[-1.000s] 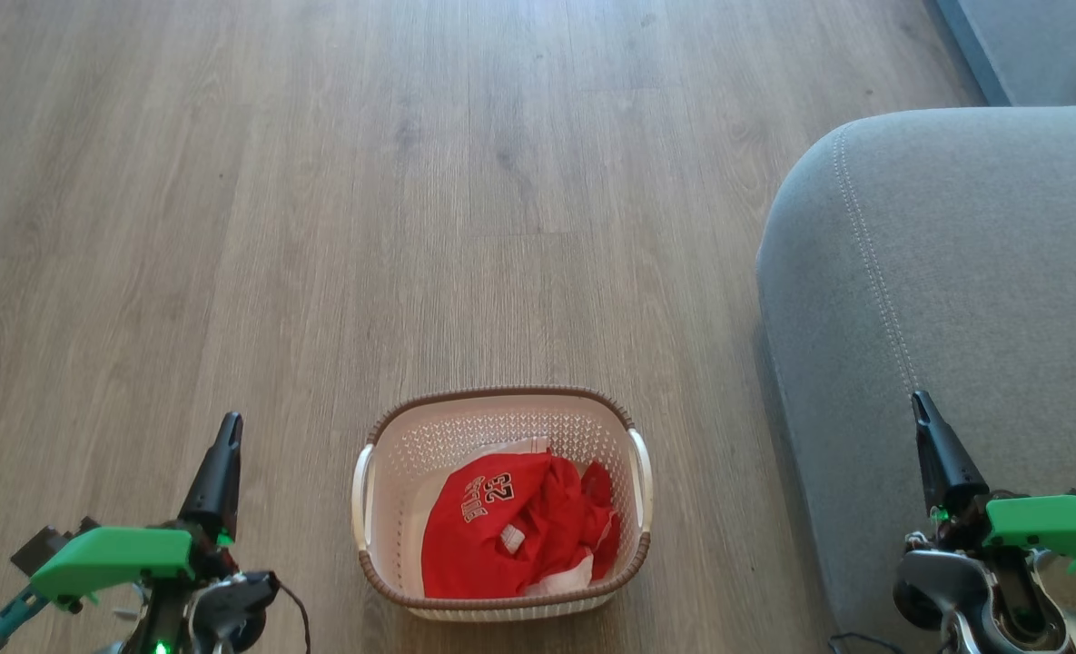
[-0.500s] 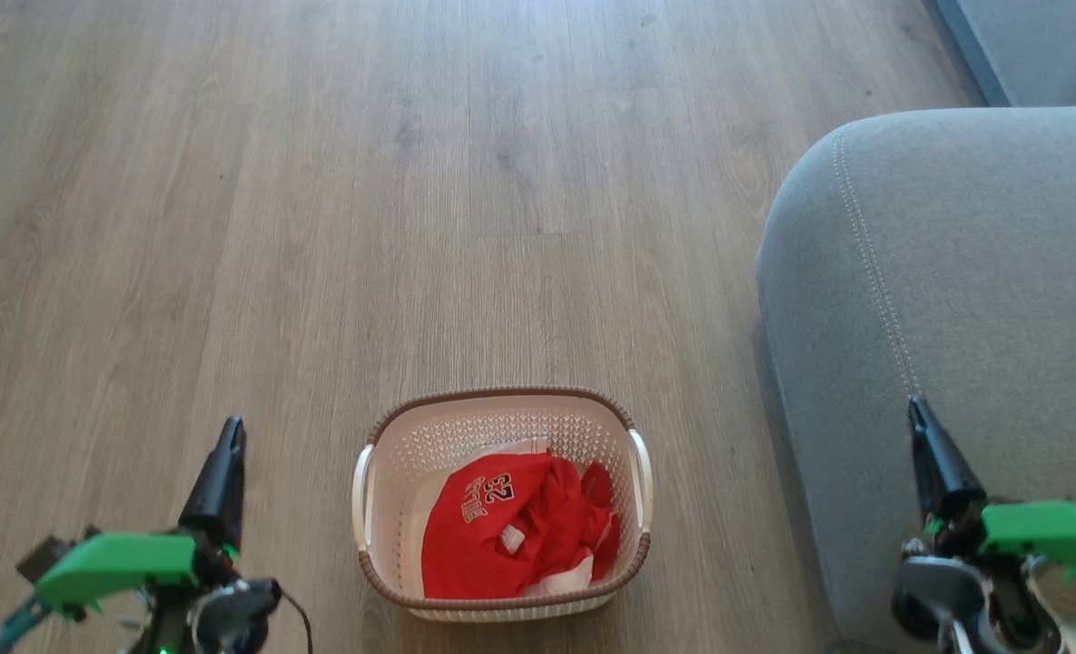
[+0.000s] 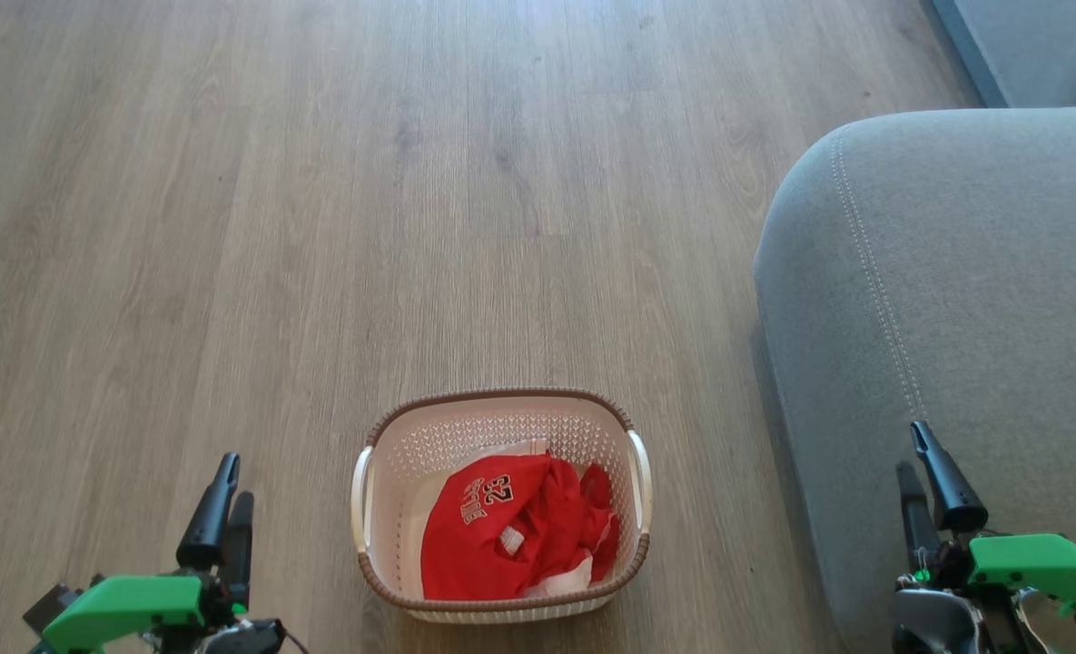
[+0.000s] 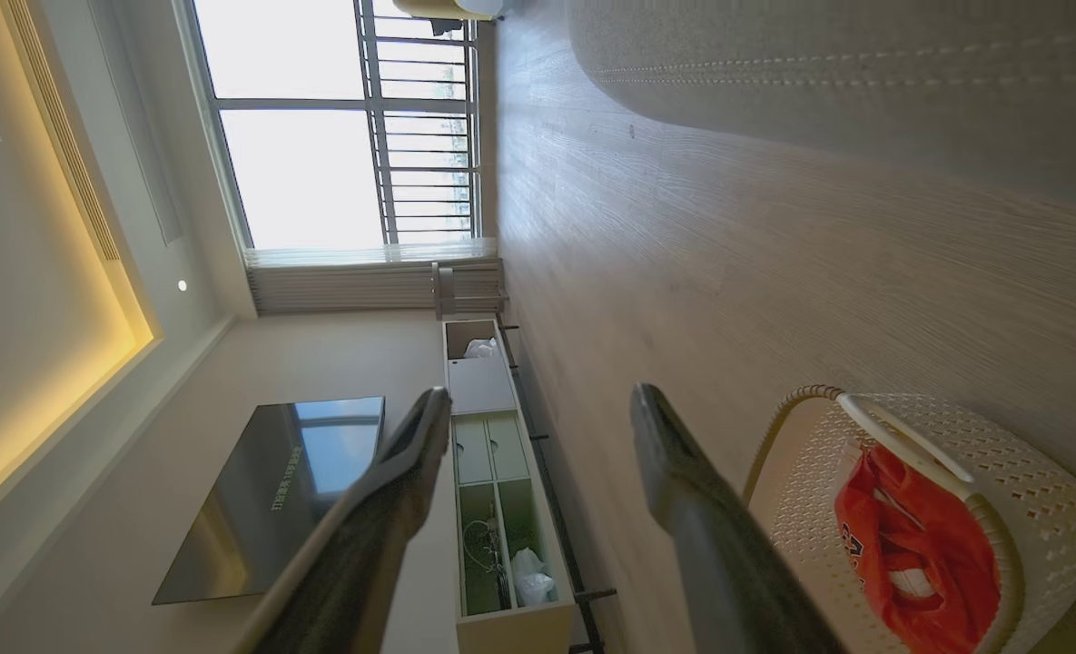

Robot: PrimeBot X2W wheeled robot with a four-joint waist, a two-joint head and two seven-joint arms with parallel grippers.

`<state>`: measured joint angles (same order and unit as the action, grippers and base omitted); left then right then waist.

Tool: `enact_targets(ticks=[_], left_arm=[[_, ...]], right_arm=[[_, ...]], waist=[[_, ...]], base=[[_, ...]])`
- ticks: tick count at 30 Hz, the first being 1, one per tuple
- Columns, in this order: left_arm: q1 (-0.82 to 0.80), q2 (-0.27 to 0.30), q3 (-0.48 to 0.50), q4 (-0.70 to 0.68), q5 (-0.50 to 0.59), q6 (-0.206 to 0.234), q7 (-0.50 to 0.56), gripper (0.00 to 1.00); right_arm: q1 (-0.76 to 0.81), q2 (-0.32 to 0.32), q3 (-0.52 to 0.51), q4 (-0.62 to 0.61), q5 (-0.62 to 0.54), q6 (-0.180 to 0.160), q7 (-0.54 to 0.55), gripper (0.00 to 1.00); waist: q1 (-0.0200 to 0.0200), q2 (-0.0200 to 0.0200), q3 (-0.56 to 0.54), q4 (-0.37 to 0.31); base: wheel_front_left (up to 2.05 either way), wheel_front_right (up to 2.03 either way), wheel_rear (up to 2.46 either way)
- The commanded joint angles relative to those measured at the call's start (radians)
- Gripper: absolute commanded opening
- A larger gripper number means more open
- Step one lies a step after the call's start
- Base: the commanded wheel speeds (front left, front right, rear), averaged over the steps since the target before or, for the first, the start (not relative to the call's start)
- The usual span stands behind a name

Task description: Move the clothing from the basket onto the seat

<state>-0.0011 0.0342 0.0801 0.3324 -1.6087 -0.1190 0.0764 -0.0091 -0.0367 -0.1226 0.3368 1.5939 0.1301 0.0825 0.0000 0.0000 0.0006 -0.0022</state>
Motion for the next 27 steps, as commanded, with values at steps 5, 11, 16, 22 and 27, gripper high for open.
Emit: enact_targets(ticks=[5,11,16,22,27], left_arm=[[-0.053,0.006,0.024,-0.045,0.018,-0.002,-0.023,1.0],[-0.06,0.007,0.059,-0.056,0.052,-0.003,-0.041,1.0],[-0.074,0.007,0.088,-0.064,0.076,-0.003,-0.055,1.0],[-0.084,0.008,0.102,-0.103,0.1,-0.004,-0.073,1.0],[-0.092,0.008,0.112,-0.152,0.134,-0.004,-0.087,1.0]], right_arm=[[-0.049,-0.007,-0.003,-0.048,-0.038,0.0,-0.027,1.0],[-0.061,-0.008,-0.011,-0.065,-0.082,0.0,-0.044,1.0],[-0.077,-0.008,-0.028,-0.086,-0.127,0.0,-0.059,1.0],[-0.096,-0.008,-0.026,-0.133,-0.215,0.0,-0.077,1.0],[-0.105,-0.008,-0.002,-0.187,-0.297,0.0,-0.092,1.0]], waist=[[0.0,0.0,-0.002,0.0],[0.0,0.0,-0.006,0.0],[0.0,0.0,-0.009,0.0],[0.0,0.0,-0.013,-0.001],[0.0,0.0,-0.015,-0.002]], base=[[0.0,0.0,0.0],[0.0,0.0,0.0],[0.0,0.0,0.0],[0.0,0.0,0.0],[0.0,0.0,0.0]])
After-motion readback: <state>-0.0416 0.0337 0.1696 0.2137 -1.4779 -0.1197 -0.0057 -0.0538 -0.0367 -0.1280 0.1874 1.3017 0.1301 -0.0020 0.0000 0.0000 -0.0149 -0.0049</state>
